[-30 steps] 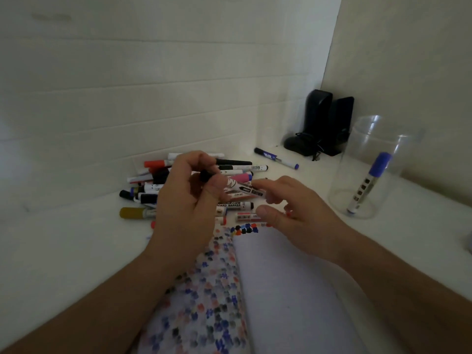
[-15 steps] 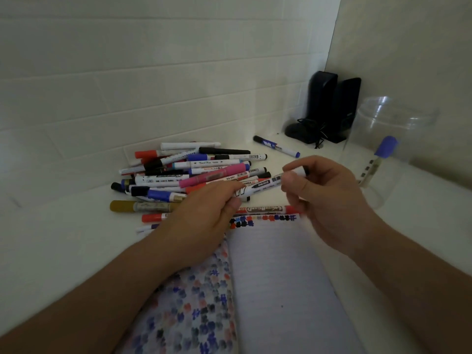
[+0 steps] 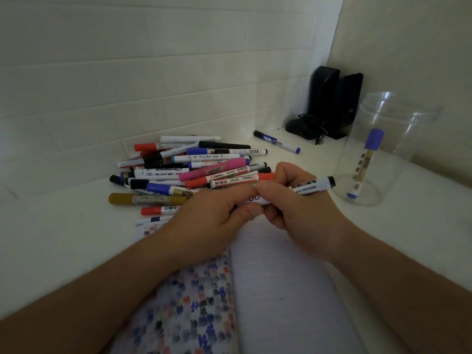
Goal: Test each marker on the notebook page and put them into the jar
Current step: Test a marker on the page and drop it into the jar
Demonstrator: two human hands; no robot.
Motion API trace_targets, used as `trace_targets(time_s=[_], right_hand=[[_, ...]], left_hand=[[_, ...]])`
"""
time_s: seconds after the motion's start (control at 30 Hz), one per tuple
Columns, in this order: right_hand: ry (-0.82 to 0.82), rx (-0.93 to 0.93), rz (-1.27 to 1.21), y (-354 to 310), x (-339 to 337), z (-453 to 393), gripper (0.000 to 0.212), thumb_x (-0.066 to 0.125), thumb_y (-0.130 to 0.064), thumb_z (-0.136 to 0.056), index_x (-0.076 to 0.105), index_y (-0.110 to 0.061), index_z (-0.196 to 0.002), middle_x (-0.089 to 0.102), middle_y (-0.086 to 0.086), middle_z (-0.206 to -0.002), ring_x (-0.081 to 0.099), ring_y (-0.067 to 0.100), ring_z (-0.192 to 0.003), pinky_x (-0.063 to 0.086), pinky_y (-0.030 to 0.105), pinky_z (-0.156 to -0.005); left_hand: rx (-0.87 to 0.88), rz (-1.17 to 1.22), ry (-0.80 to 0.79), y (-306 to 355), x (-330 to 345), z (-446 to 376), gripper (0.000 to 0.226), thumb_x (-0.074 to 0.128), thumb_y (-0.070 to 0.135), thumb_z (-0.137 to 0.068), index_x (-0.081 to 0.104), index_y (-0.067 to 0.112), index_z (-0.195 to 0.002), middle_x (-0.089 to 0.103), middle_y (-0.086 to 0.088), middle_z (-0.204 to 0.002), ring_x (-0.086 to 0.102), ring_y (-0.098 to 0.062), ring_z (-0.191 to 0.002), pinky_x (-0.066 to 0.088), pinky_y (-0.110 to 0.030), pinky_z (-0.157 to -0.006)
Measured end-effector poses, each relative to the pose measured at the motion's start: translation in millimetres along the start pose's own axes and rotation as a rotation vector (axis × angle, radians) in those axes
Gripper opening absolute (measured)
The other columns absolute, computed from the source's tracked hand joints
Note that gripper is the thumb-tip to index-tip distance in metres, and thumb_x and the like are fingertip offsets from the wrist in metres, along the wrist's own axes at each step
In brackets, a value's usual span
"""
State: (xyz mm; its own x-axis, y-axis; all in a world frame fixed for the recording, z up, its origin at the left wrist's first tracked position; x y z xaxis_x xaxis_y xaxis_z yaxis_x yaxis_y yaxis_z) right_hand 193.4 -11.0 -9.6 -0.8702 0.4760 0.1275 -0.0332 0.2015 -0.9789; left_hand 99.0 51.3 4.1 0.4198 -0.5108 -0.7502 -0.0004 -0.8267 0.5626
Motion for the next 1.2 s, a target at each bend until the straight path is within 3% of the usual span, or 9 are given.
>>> trace_targets(time_s=[0.1,0.2,0.33,0.4,0.5,0.63,0.73,1.07,1.2], right_hand=[[-0.011,-0.008,0.03,-9.7,-4.4,-0.5,0.028,0.063,-0.009,-0.098,0.053,-0.014,-0.072,0.056,0.01,-0.061,0.047,0.014,-0.049,0.037,0.022,-0.044],[0.053,0.01,-0.003,-18.9,-28.4,-4.1,0.023,0.059,-0.012,-0.1,0.061,-0.014,-0.077,0.053,0.011,-0.062,0.046,0.017,-0.048,0.033,0.022,-0.041],[0.047,0.102,0.08,-6.3,-40.9,-4.2,0.02,0.069,-0.028,-0.086,0.065,-0.011,-0.076,0.055,0.009,-0.063,0.047,0.016,-0.05,0.038,0.02,-0.042],[0.011,0.106,0.164,0.0,-33.8,-4.9,0.02,0.076,-0.022,-0.082,0.062,-0.01,-0.074,0.053,0.008,-0.061,0.042,0.015,-0.049,0.035,0.021,-0.042],[0.011,0.032,0.4,-0.5,-24.7,-7.8,0.02,0.076,-0.002,-0.085,0.06,-0.007,-0.076,0.056,0.002,-0.059,0.047,0.01,-0.048,0.038,0.019,-0.045],[0.114,0.017,0.705,5.8,-29.1,-9.9,0.022,0.077,-0.014,-0.078,0.059,-0.005,-0.071,0.057,0.0,-0.057,0.049,0.006,-0.052,0.042,0.018,-0.049],[0.19,0.049,0.698,9.8,-37.3,-10.2,0.023,0.075,-0.016,-0.076,0.056,-0.006,-0.069,0.066,0.011,-0.062,0.057,0.012,-0.051,0.048,0.028,-0.052],[0.218,0.058,0.733,15.6,-38.4,-10.5,0.025,0.077,-0.014,-0.078,0.055,-0.002,-0.073,0.066,0.018,-0.066,0.058,0.009,-0.044,0.049,0.021,-0.05],[0.221,0.032,0.772,13.3,-37.1,-10.4,0.027,0.076,-0.015,-0.078,0.054,0.0,-0.074,0.064,0.021,-0.067,0.057,0.009,-0.044,0.05,0.028,-0.051]], left_hand=[[-0.039,-0.037,-0.02,-5.0,-2.5,-0.7,0.033,0.038,0.063,-0.099,0.046,0.054,-0.13,0.064,0.014,-0.078,0.062,-0.008,-0.071,0.049,-0.025,-0.061],[-0.154,-0.164,-0.016,-15.7,-6.9,2.7,0.044,0.053,0.069,-0.087,0.037,0.052,-0.123,0.06,0.013,-0.071,0.06,-0.004,-0.064,0.044,-0.021,-0.052],[-0.199,-0.457,-0.063,-20.1,-3.7,5.8,0.051,0.057,0.076,-0.077,0.044,0.049,-0.118,0.053,0.021,-0.076,0.053,0.003,-0.07,0.043,-0.022,-0.061],[-0.218,-0.528,-0.095,-21.8,0.6,4.1,0.053,0.053,0.082,-0.076,0.052,0.048,-0.117,0.052,0.024,-0.082,0.053,0.003,-0.078,0.044,-0.026,-0.066],[-0.249,-0.539,-0.135,-23.8,4.0,2.9,0.054,0.053,0.082,-0.076,0.056,0.048,-0.118,0.056,0.023,-0.09,0.055,0.002,-0.083,0.046,-0.026,-0.069],[-0.254,-0.546,-0.123,-24.6,2.0,2.9,0.054,0.054,0.081,-0.076,0.058,0.048,-0.118,0.051,0.023,-0.082,0.054,0.002,-0.081,0.047,-0.025,-0.068],[-0.263,-0.529,-0.124,-27.7,2.7,3.5,0.054,0.055,0.082,-0.074,0.059,0.048,-0.116,0.046,0.025,-0.078,0.053,0.002,-0.081,0.048,-0.026,-0.071],[-0.254,-0.525,-0.117,-30.8,3.8,3.7,0.055,0.053,0.083,-0.074,0.058,0.048,-0.116,0.04,0.027,-0.072,0.051,0.0,-0.079,0.048,-0.028,-0.072],[-0.258,-0.527,-0.125,-30.5,3.9,3.2,0.055,0.052,0.083,-0.074,0.057,0.049,-0.117,0.041,0.026,-0.074,0.052,0.0,-0.082,0.048,-0.027,-0.072]])
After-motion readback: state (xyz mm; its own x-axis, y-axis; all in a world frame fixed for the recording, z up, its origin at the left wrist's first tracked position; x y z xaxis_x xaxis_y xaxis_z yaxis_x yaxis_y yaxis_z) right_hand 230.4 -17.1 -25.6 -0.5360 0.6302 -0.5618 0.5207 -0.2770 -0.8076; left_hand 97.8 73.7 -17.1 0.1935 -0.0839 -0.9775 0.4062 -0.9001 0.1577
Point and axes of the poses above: each hand's wrist, its own z-axis away from the middle knuckle, its own x-axis out of the palm, y = z × x, the point moved 10 cm from there along -z, towards the middle knuckle
